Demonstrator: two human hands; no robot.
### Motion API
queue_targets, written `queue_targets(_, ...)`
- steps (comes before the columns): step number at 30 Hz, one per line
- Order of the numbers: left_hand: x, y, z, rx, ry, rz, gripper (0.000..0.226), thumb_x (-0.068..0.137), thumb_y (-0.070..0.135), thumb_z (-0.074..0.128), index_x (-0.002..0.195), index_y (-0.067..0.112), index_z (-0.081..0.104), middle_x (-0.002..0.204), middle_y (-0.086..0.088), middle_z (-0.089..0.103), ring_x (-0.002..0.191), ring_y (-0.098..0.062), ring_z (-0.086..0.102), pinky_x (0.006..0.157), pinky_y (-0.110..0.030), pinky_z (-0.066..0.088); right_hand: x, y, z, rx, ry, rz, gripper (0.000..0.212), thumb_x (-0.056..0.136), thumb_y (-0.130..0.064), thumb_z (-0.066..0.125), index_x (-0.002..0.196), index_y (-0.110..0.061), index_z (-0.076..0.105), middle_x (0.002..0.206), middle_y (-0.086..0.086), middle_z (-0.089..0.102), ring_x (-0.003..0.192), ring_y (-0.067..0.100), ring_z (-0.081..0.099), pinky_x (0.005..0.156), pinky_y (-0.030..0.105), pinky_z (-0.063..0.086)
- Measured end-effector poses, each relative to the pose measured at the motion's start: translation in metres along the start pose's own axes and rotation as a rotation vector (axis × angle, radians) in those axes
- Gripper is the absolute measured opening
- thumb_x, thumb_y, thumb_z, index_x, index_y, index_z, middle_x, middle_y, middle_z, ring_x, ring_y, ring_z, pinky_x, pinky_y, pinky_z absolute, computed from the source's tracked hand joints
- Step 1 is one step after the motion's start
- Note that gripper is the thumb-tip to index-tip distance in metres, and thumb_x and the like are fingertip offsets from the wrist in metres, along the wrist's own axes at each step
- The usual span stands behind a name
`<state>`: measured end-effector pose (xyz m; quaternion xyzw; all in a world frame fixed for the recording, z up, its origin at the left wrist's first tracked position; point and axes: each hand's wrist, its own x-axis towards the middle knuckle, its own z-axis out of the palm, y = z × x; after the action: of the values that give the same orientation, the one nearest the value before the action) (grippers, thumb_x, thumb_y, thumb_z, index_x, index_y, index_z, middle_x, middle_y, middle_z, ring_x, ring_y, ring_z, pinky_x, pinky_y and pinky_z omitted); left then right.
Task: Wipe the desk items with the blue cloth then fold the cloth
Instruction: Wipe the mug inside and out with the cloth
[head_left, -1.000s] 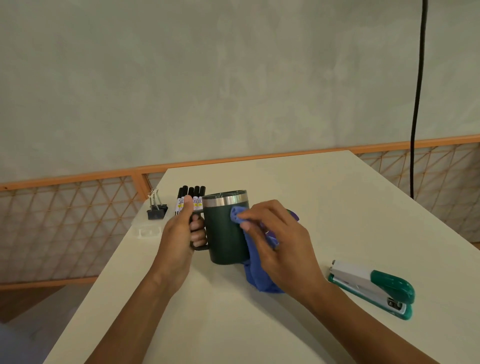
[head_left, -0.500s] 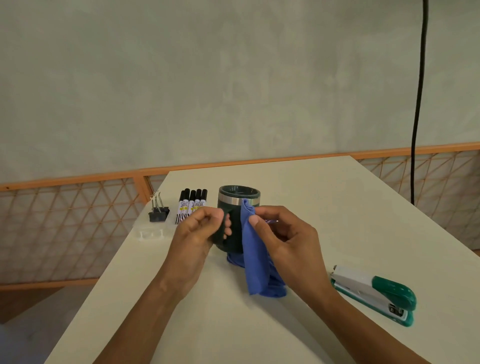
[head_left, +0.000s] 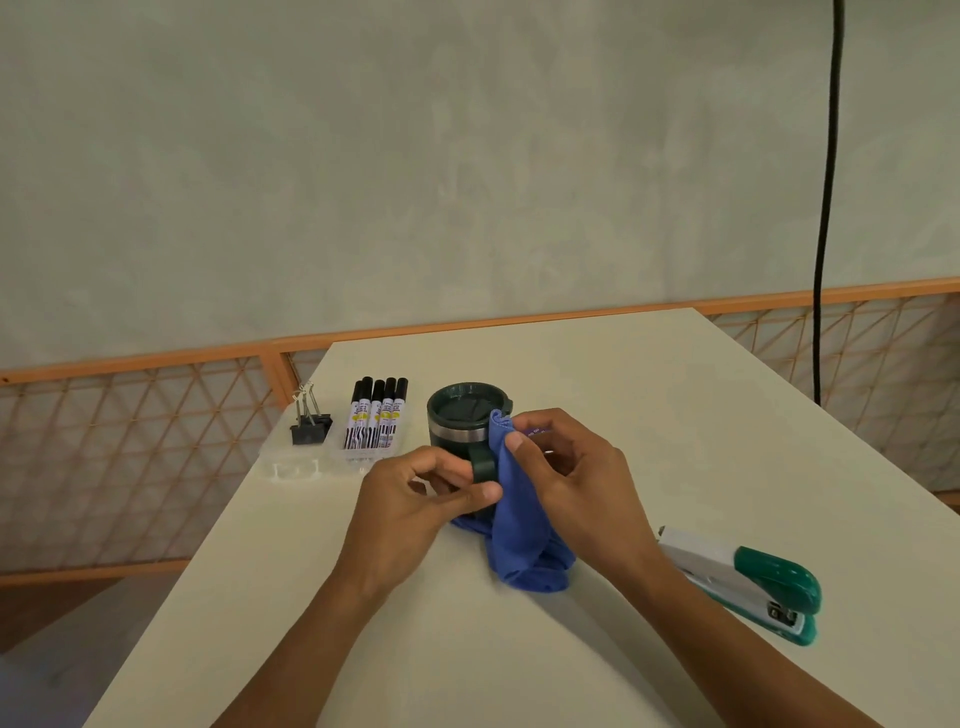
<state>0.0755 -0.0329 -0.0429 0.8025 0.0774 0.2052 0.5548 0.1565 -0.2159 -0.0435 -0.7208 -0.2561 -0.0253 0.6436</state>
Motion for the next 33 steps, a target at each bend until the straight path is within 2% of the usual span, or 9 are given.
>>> queue_targets(5,0.001,0.005,-0.012,0.11,0.065,0.115,0.035,0.055,0.041,0.101,0.073,0.023,0.078,0.074,0.001,0.074,0.068,-0.01,0.06,0.064,-0.015,0.046,0.003,0.003,-0.003,-0.002,-0.003,0.009,0.009,0.104,-0.031,0.068,0.109,-0.038,0.071,0.098,-0.014,0.077,0.097,0.008,0.073,0.084,0.033,0.06)
queue_targets(7,0.006,0.0,-0.024,0.11,0.109,0.102,0.042,0.056,0.046,0.101,0.075,0.023,0.072,0.072,0.006,0.066,0.065,-0.007,0.054,0.063,-0.016,0.044,0.005,0.003,-0.004,-0.015,-0.002,0.014,0.008,0.104,-0.032,0.068,0.109,-0.038,0.07,0.099,-0.016,0.077,0.099,0.006,0.072,0.084,0.031,0.059)
queue_targets(10,0.014,-0.011,-0.039,0.031,0.171,0.09,0.05,0.072,0.063,0.092,0.103,0.031,0.068,0.098,0.008,0.067,0.088,-0.009,0.062,0.084,-0.024,0.052,0.006,0.002,-0.008,-0.007,-0.014,0.005,0.008,0.104,-0.032,0.068,0.109,-0.036,0.071,0.1,-0.014,0.077,0.098,0.008,0.072,0.084,0.03,0.059)
queue_targets(13,0.018,-0.015,-0.038,-0.04,0.106,0.114,0.054,0.093,0.054,0.079,0.139,0.036,0.058,0.137,0.015,0.065,0.127,-0.004,0.061,0.105,-0.026,0.05,0.005,-0.002,-0.01,-0.012,-0.061,-0.039,0.01,0.105,-0.028,0.066,0.111,-0.034,0.072,0.101,-0.012,0.076,0.097,0.012,0.072,0.081,0.026,0.059)
queue_targets(17,0.024,-0.015,-0.027,-0.108,-0.079,0.011,0.059,0.1,0.048,0.064,0.156,0.042,0.045,0.144,0.032,0.06,0.134,0.014,0.053,0.11,-0.016,0.044,0.003,-0.003,-0.007,-0.078,-0.076,-0.104,0.014,0.105,-0.024,0.067,0.111,-0.036,0.073,0.103,-0.018,0.076,0.099,0.009,0.071,0.082,0.02,0.055)
queue_targets(20,0.03,-0.018,-0.02,-0.136,-0.133,-0.021,0.052,0.103,0.044,0.067,0.152,0.036,0.053,0.139,0.019,0.069,0.132,0.002,0.061,0.112,-0.025,0.05,0.003,-0.001,-0.006,-0.161,-0.067,-0.16,0.014,0.105,-0.028,0.068,0.114,-0.036,0.074,0.105,-0.02,0.076,0.101,0.008,0.071,0.085,0.026,0.058)
queue_targets(24,0.037,-0.025,-0.027,-0.044,-0.113,0.032,0.061,0.086,0.064,0.078,0.14,0.04,0.065,0.142,0.011,0.066,0.133,-0.01,0.061,0.115,-0.041,0.05,0.005,0.002,-0.007,-0.284,-0.068,-0.322,0.018,0.106,-0.023,0.067,0.119,-0.032,0.076,0.113,-0.019,0.073,0.101,0.011,0.069,0.081,0.029,0.057)
queue_targets(29,0.039,-0.031,-0.032,-0.023,-0.09,0.059,0.074,0.073,0.074,0.083,0.136,0.039,0.064,0.14,0.014,0.066,0.133,-0.01,0.061,0.115,-0.043,0.051,0.003,0.006,-0.007,-0.517,-0.203,-0.519,0.029,0.111,-0.016,0.055,0.132,-0.031,0.069,0.121,-0.012,0.057,0.105,0.007,0.058,0.082,0.021,0.05)
queue_targets(33,0.04,-0.029,-0.033,-0.027,-0.112,0.058,0.078,0.072,0.071,0.087,0.137,0.034,0.064,0.135,0.013,0.071,0.129,-0.013,0.065,0.111,-0.039,0.054,0.006,0.002,-0.01,-0.494,-0.218,-0.547,0.028,0.109,-0.007,0.056,0.124,-0.024,0.073,0.123,-0.011,0.056,0.108,0.0,0.056,0.083,0.014,0.046)
